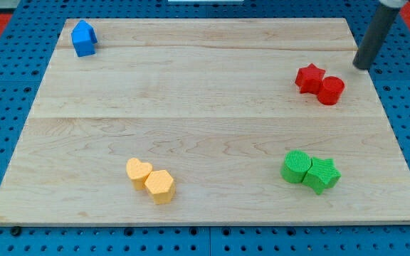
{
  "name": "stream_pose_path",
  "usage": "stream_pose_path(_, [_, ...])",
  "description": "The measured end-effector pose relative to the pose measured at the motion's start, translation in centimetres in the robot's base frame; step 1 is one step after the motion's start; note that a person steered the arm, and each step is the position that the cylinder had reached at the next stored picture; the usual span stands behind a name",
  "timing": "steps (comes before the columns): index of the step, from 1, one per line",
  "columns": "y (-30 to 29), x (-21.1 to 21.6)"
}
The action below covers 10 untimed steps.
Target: Move the red circle parallel to the top of the yellow hexagon
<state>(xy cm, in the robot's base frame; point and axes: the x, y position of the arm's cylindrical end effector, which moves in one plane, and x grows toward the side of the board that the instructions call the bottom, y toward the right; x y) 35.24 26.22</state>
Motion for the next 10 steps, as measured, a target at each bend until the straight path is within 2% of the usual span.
stream_pose_path(1, [-3.0,3.5])
stream_pose_path(3, [-9.4,4.8])
stream_pose_path(6, [-10.0,8.8])
stream_pose_path(7, [-15.6,11.7])
stream_pose_path(8, [-24.8,13.5])
stream_pose_path(9, [-31.6,13.3])
stream_pose_path(10, [-34.3,11.5])
